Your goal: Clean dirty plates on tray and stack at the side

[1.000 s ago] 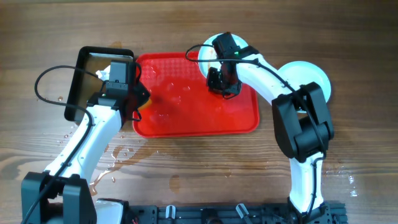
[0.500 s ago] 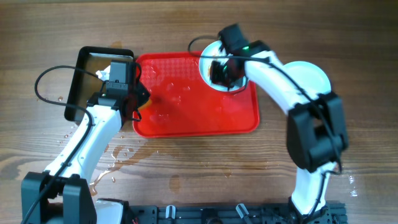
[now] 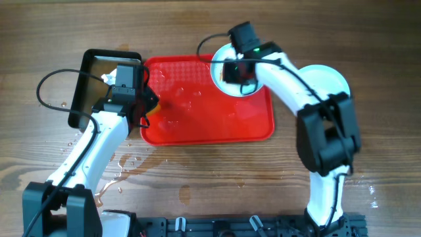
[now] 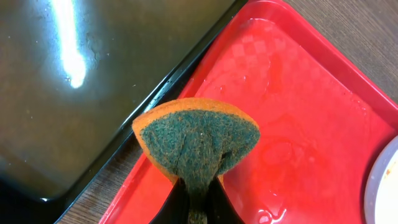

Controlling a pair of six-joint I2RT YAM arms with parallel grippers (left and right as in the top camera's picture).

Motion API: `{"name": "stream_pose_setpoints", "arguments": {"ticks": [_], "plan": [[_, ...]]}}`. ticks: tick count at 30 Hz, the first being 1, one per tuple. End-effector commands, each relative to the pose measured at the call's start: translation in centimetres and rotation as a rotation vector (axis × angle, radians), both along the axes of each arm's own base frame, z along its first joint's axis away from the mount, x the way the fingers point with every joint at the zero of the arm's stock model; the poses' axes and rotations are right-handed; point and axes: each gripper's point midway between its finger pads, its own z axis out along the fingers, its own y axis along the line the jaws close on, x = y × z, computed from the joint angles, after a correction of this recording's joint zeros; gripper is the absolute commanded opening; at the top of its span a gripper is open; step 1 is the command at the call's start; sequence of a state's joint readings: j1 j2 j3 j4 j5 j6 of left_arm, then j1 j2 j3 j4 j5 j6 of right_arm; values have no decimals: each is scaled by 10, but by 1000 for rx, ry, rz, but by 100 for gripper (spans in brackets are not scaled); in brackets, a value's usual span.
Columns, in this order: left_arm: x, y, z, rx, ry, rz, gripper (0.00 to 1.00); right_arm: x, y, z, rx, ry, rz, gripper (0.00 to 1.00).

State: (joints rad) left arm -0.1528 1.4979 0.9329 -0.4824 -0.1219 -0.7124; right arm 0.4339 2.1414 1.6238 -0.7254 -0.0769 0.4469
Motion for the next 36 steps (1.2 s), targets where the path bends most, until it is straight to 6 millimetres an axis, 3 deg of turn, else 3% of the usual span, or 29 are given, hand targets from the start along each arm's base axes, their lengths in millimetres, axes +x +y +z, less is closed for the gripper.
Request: {"name": "stream_pose_setpoints", "arguments": {"ticks": [1,7,13,17,23,26,30,33,36], "plan": [[1,0,4,-9,-11,-2,4,-18,16,-16,-51,37,65,21],[1,0,4,-9,-11,-1,4,-48,41,-35,-52,123,123,21],[1,0,4,-9,-11,-1,4,-57,68,-26,50,128,235,21],[1,0,4,-9,-11,-1,4,-78,96,-14,214,159,442,21],[1,0,4,-9,-11,-1,4,-101,100,-6,275,212,566,22],[2,0,5,-10,-15,-1,4,-98,98,6,281,197,552,24],[4,-1,6,-12,-25,-4,4,-70,69,35,305,167,355,26],[8,-12,9,-11,-44,-124,4,-45,23,49,265,153,148,29],[15,-26,15,-20,-85,-253,5,-26,-27,46,181,152,-56,37]]}}
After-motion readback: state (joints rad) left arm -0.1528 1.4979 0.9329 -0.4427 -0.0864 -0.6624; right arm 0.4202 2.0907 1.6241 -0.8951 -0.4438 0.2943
